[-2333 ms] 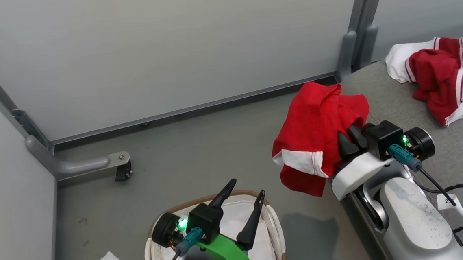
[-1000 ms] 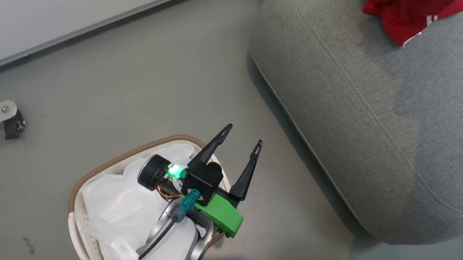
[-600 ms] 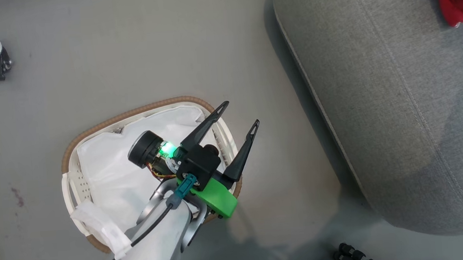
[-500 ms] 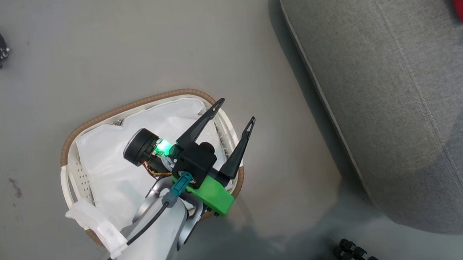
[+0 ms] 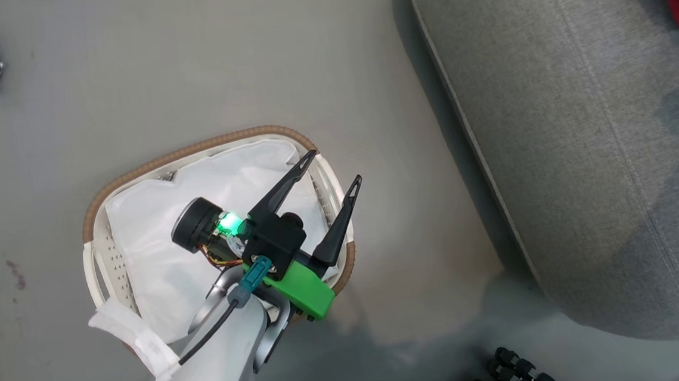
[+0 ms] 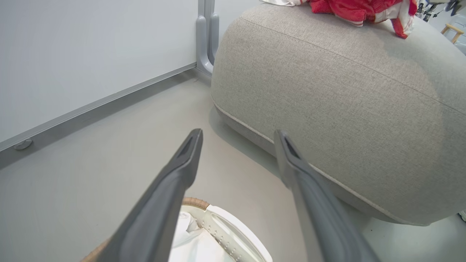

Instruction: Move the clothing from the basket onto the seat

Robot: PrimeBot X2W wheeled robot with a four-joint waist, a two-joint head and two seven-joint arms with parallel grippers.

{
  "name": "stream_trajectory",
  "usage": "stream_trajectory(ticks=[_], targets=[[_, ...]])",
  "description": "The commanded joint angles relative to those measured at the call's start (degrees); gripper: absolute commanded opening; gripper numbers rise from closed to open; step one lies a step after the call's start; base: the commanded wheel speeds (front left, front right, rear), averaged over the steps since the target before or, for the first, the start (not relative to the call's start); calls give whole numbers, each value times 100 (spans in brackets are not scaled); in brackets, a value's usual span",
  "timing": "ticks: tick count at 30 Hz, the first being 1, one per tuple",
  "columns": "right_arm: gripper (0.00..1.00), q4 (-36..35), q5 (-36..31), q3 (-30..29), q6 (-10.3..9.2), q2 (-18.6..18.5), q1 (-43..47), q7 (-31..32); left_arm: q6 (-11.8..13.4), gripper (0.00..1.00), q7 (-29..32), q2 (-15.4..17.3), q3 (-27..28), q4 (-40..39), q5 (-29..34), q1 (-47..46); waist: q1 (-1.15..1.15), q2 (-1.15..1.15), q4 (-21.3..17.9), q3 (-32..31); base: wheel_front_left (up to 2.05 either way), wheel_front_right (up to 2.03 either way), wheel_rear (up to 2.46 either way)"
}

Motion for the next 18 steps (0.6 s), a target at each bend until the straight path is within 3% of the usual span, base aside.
stream_trajectory(ticks=[1,8,18], targets=[[100,-122,-1,5,-8,59,189,-28,15,100,4,-6,39,-33,-65,97,-1,0,-114,-194,0,0,0],[100,-756,74,35,-8,355,1033,-29,17,100,4,-132,241,-107,-263,391,-1,0,-155,-774,0,0,0],[100,-1205,139,232,-8,315,1622,-29,-9,100,4,-388,705,-142,-669,888,-1,0,96,-1700,0,0,0]])
